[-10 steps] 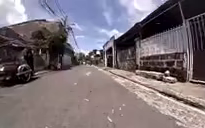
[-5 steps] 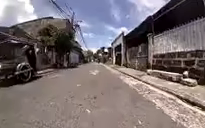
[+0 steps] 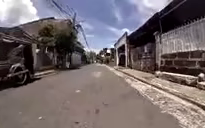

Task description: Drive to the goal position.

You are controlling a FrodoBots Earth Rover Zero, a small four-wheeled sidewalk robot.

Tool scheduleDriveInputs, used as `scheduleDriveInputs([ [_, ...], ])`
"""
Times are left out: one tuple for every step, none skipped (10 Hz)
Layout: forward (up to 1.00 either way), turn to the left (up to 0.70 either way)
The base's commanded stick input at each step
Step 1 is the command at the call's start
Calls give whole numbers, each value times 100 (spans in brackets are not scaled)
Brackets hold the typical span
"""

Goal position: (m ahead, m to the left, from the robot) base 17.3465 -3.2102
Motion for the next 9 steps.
scheduleDriveInputs([
  [85,0],
  [85,0],
  [85,0],
  [85,0],
  [85,0],
  [85,0],
  [85,0],
  [85,0],
  [85,0],
])
